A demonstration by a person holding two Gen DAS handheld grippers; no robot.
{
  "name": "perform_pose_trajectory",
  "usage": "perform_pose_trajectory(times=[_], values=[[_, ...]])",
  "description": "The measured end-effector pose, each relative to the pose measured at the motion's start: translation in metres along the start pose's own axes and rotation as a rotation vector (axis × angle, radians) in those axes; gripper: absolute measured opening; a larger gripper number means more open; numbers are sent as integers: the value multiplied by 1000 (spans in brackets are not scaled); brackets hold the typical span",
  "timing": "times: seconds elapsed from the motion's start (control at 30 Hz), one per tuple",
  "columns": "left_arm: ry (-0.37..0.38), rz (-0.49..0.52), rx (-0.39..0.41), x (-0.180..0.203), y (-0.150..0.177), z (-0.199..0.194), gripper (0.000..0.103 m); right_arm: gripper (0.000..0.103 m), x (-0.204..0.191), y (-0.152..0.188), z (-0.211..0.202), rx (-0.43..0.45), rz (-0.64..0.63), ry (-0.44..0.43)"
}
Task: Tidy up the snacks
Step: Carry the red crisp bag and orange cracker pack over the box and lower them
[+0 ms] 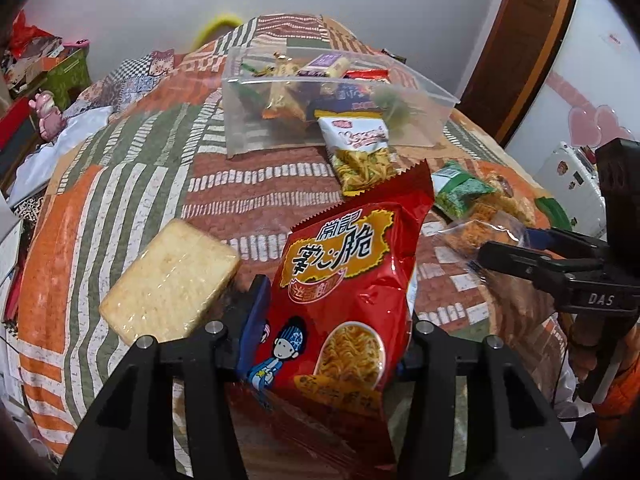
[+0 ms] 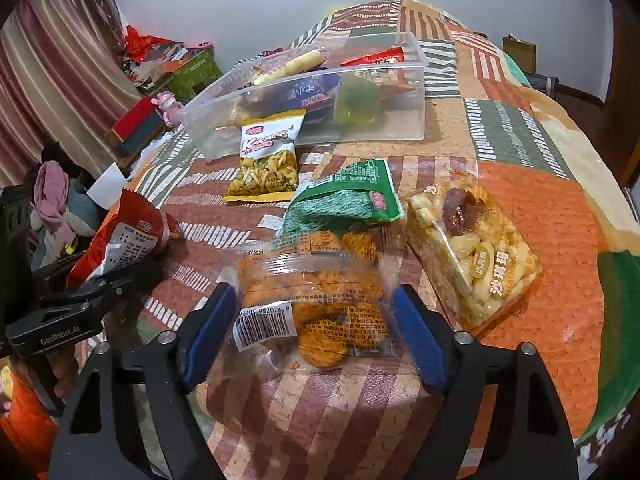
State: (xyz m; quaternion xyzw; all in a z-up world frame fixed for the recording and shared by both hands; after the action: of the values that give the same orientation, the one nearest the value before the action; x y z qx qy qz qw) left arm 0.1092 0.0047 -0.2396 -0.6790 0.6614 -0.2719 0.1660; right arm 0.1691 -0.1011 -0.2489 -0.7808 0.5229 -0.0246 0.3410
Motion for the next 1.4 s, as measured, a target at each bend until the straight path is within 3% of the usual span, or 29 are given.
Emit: perform_pose_trajectory(times=[0.1,0.23,0.5,0.97,1.4], values=[[-3,9,18,3,-6,-5,36,70,-2,-3,-3,9,-9,-3],[47,-19,18,5,-14,-7,35,67,-5,-8,-7,20,-15,-13],[39,-24,47,4,-30,-11,29,67,-6,-31,-25,83,-20,-15],[39,-29,170,2,-90,-37,29,67,-10,-91,-47,191,-62,-10],[37,-39,220,-8,-153,-25,29,67,-7,-138,-24,210,-61,-15]])
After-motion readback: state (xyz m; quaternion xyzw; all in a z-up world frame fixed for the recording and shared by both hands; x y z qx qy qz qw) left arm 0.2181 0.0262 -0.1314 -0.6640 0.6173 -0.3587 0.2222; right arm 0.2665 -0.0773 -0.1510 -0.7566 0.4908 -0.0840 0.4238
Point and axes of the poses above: each gripper's, at about its wrist camera, not at the fingertips, and z roughly the way its jaws point, x to its right, y to its underside, the point moved 10 cm from there along z, roughly the way its jaws point, and after that the axes turned 1 degree about z, right-handed, at the moved point
